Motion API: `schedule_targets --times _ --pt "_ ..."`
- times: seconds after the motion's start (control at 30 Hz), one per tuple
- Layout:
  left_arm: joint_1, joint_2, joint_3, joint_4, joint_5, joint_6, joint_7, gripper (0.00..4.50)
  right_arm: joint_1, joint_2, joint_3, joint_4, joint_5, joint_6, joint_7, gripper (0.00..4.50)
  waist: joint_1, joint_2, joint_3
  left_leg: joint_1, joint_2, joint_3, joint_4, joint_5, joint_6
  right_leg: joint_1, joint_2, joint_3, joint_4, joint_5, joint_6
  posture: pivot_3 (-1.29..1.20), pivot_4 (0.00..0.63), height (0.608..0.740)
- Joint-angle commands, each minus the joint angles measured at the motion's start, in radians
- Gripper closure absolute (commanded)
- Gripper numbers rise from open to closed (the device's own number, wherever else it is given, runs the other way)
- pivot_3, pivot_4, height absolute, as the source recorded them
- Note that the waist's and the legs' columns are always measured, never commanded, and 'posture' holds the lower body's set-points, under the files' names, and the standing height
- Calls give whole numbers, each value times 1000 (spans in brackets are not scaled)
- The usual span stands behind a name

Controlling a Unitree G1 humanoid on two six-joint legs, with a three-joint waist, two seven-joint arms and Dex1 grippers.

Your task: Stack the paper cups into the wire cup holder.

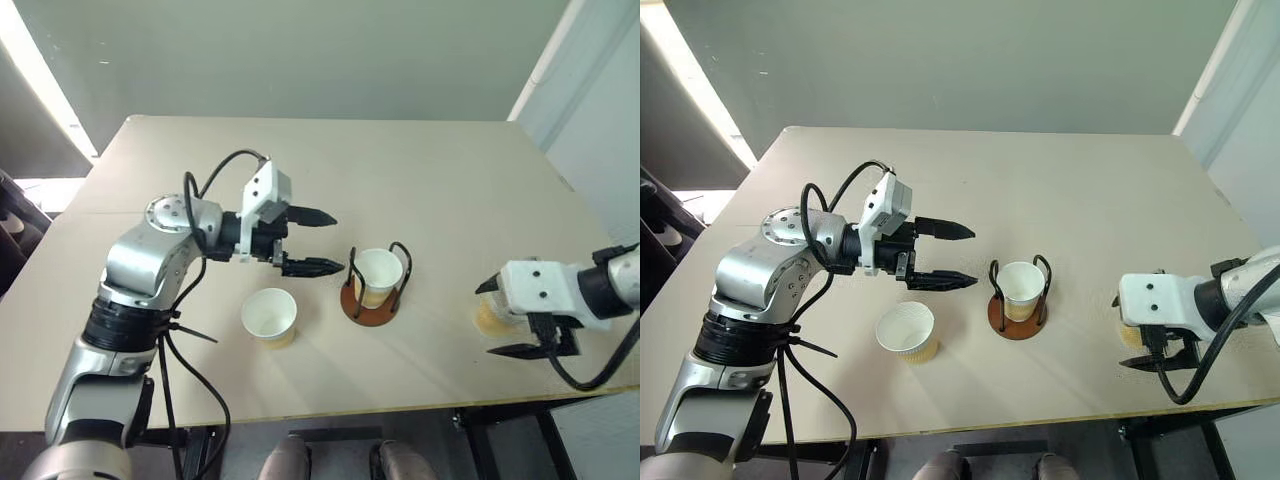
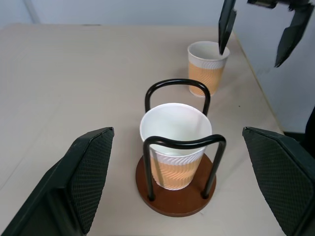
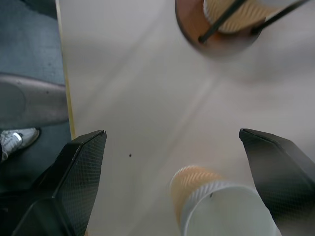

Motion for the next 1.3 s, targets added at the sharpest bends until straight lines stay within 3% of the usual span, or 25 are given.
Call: schedule_targets --times 0.03,0.27,0.77,0.87,1.2,1.23,1.3 --pt "-25 16 15 -24 0 -15 -14 0 35 -41 -43 67 -59 -85 -16 16 0 0 0 0 0 0 0 0 0 0 0 0 0 0 0 0 150 740" --pt "-16 26 27 -35 -7 0 -6 0 39 -70 -26 195 -96 -168 -10 16 0 0 0 0 0 0 1 -1 1 1 0 0 0 1 1 0 150 740" --pt "-8 38 33 -43 -9 4 -1 0 6 -2 148 252 -173 -239 -12 16 -2 0 0 0 -1 0 3 -1 2 1 0 0 0 1 2 0 150 740" --pt "-2 42 37 -50 -12 8 3 0 -11 8 171 289 -199 -261 -12 598 -1 0 0 0 -1 0 4 -1 3 2 0 1 0 2 3 0 150 740" --pt "8 58 44 -64 -20 20 10 0 -134 43 193 326 -207 -243 23 4249 -4 0 0 0 -1 0 4 -1 3 2 0 1 -1 2 3 0 150 740" --pt "9 60 44 -65 -21 21 10 0 -143 46 191 322 -203 -238 25 4458 -4 0 0 0 -1 0 4 -1 3 2 0 1 -1 2 3 0 150 740" --pt "17 71 49 -67 -22 24 13 0 -185 62 185 283 -177 -203 34 4458 -4 0 0 0 -1 0 4 -1 3 2 0 1 -1 2 3 0 150 740"
